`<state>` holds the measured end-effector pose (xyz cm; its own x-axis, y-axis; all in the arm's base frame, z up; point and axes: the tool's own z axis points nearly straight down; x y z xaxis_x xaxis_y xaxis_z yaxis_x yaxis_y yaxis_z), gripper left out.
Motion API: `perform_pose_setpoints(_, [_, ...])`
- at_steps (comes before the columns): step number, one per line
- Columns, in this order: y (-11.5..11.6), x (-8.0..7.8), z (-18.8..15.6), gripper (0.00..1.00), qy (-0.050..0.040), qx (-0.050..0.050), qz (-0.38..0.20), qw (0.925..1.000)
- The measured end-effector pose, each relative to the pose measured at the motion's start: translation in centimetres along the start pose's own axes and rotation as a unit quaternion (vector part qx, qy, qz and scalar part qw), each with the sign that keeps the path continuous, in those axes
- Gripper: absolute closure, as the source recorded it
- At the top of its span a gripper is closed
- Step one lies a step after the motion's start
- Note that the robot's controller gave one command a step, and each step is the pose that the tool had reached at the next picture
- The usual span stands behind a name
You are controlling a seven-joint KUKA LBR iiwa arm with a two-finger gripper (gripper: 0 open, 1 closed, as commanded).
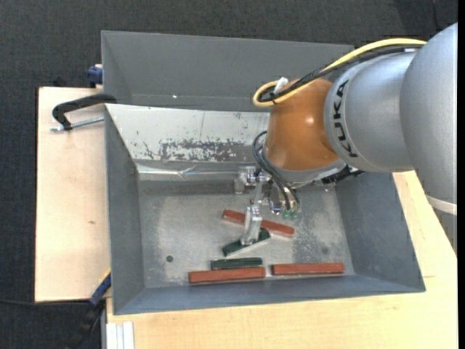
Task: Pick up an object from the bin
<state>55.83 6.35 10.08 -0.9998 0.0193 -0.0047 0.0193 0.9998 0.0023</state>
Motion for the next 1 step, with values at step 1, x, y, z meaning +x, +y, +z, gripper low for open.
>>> perform_pose_setpoints(1, [-0.18, -0.65, 3.15, 0.0, 0.0025, 0.0, 0.016, 0.9999])
